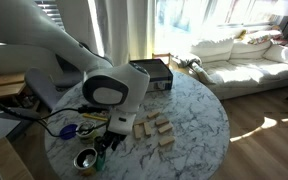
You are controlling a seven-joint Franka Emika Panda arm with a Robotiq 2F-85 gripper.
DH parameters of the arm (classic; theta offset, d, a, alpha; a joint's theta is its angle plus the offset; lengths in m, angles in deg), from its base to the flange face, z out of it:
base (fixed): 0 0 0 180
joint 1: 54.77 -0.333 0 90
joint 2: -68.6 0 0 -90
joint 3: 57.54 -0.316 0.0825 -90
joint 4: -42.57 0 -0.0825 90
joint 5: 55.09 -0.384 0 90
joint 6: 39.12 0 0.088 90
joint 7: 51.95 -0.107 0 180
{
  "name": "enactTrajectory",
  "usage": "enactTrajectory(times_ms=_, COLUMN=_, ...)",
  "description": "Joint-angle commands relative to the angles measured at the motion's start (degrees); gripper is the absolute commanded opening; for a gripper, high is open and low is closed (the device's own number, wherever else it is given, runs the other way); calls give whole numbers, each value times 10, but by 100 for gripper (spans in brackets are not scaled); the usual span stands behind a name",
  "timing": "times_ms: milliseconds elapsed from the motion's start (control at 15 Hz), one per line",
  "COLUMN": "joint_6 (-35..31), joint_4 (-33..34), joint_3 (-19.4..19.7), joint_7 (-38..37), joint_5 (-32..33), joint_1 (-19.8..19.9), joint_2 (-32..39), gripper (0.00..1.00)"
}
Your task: Take the lids off the cans than stack the cans
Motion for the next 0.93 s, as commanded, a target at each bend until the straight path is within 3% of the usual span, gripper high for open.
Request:
enactTrajectory(times_ms=0, joint_6=6, joint_4=-6, joint_3=5, joint_7=10, joint_5=11, joint_1=0, joint_2=-7, gripper=57)
enactTrajectory(times_ms=333, joint_6=11, joint_4=-2, joint_3=7, joint_7=12, joint_5=19, joint_1=1, joint_2=-7, gripper=57)
enactTrajectory(times_ms=533, joint_6=14, joint_4=1, joint_3=7, joint_7=14, joint_5=23, joint_1=2, joint_2=-7, gripper=49)
enactTrajectory(times_ms=867, joint_6=16, joint_4=4, joint_3=8, joint_7=22, joint_5=22, joint_1=3, joint_2=-5, gripper=55)
